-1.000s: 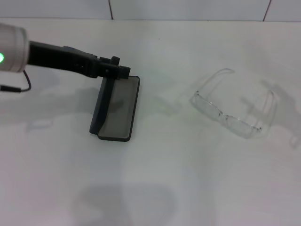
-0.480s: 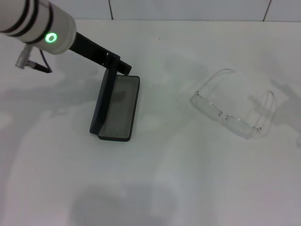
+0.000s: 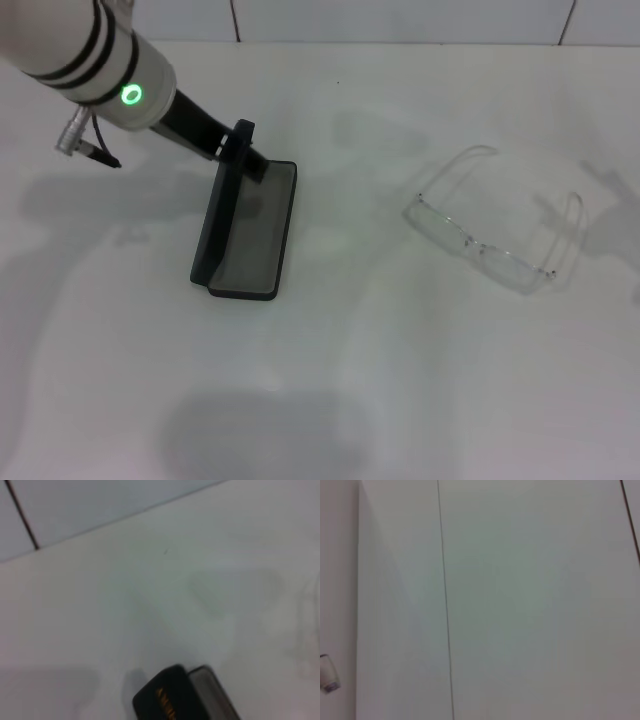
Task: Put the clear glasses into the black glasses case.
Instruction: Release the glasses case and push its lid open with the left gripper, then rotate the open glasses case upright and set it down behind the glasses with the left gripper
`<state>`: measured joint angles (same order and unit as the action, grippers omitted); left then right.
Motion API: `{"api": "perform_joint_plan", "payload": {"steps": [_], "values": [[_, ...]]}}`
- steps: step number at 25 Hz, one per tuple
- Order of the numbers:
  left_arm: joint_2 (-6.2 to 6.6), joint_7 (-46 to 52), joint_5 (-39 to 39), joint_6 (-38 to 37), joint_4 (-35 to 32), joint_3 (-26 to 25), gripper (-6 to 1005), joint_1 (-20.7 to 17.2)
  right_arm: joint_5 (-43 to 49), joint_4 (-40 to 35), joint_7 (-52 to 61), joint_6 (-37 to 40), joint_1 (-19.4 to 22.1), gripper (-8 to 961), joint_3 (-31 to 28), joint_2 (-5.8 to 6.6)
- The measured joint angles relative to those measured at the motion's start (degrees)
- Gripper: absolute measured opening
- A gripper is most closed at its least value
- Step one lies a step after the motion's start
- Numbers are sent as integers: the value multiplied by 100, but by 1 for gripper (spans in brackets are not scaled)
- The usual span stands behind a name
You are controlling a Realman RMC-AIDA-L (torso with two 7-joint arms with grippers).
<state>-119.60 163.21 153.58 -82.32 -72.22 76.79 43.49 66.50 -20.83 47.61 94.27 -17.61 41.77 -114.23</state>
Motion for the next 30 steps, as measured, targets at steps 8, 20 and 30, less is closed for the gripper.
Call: {"api": "perform_joint_plan", "payload": {"steps": [8,20,30], "values": [[0,-17,76,162,338,4,640,49,-14,0,-57,-51,-63,841,-28,-4],[16,-440,155,-3,591,19,557,55,-78,1,-54,-17,-39,840,-73,-24],[4,-735,2,-231,497,19,302,140,-78,32,-63,-22,25,840,-134,-48]]}}
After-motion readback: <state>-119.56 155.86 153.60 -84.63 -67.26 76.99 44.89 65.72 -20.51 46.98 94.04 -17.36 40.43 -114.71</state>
